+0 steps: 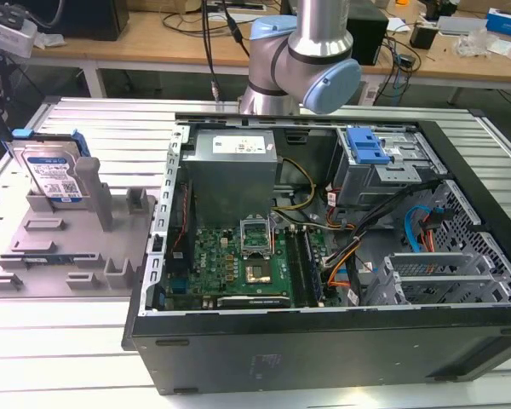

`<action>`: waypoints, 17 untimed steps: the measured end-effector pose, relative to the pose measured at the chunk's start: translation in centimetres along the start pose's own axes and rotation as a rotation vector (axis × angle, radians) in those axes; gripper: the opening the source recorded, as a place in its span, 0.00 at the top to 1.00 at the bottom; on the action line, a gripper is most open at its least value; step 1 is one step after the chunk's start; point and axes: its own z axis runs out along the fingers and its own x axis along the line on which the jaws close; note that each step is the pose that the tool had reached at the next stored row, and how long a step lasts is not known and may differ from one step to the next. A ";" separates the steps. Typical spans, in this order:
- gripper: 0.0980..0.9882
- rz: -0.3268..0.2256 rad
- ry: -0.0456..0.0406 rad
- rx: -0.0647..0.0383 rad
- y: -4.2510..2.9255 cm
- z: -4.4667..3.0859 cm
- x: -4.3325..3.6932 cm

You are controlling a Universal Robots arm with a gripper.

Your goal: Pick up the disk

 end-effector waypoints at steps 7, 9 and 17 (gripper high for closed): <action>0.50 -0.185 0.0054 0.004 0.00 0.04 -0.01; 0.50 -0.228 0.0062 0.010 -0.01 0.05 0.00; 0.50 -0.230 0.0070 0.010 0.21 0.06 -1.06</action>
